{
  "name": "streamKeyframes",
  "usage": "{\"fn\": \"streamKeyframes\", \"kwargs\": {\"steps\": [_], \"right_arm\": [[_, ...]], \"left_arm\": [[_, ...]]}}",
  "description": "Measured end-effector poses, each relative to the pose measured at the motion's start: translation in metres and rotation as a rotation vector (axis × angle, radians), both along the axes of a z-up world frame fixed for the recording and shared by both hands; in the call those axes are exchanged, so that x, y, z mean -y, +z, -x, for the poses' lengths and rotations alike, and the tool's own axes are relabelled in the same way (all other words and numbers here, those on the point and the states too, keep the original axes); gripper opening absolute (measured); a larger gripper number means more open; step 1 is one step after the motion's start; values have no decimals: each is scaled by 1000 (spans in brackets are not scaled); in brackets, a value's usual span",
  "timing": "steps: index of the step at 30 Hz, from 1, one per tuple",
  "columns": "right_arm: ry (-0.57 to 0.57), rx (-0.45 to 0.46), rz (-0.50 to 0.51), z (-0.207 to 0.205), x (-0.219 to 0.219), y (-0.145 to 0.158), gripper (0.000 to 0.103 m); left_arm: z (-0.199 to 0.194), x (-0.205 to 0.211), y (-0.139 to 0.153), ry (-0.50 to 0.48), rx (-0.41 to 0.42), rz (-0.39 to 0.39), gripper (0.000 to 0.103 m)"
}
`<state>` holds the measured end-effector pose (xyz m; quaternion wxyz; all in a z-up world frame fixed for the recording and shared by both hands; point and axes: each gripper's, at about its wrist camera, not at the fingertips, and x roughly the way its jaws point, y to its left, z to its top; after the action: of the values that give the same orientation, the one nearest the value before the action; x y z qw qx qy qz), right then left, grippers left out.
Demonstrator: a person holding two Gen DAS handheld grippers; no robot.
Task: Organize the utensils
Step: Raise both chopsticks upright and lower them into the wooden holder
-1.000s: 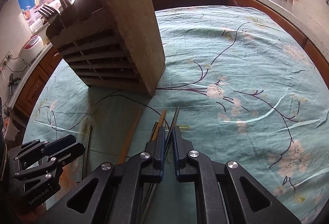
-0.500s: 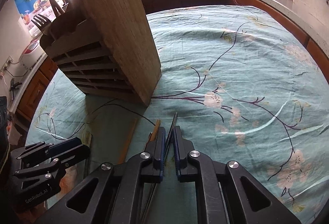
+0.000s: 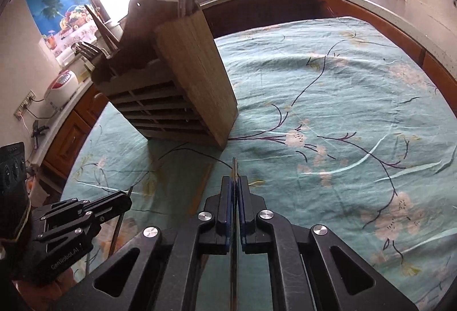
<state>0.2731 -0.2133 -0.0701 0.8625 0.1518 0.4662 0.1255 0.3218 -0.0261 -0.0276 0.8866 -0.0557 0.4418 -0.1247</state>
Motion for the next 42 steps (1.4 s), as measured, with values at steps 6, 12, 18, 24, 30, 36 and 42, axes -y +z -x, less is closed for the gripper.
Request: {"fn": "streamKeyframes", "kwargs": {"steps": [6,12,18,24,30,36,42], "right_arm": [[-6,112,-37,28,14,55,4],[-22,211,-51,44,19,97,4],[-23,271,-51,50,17,122,4],[-22,310,-52,47,13,138,4],[-17,336,-46,39,9,149,4],[-17,364,-47,30,8,157,4],[-26,412,-53,15,9,176,4]], "left_arm": [[41,-33,50,21,115,104,2],[77,-50,85,13,201,140,2],[104,-60,112,4,263,155,2],[119,-72,126,18,314,165,2],[117,-75,132,37,357,175,2],[111,-82,138,57,394,188,2],[100,-87,153,65,449,190,2]]}}
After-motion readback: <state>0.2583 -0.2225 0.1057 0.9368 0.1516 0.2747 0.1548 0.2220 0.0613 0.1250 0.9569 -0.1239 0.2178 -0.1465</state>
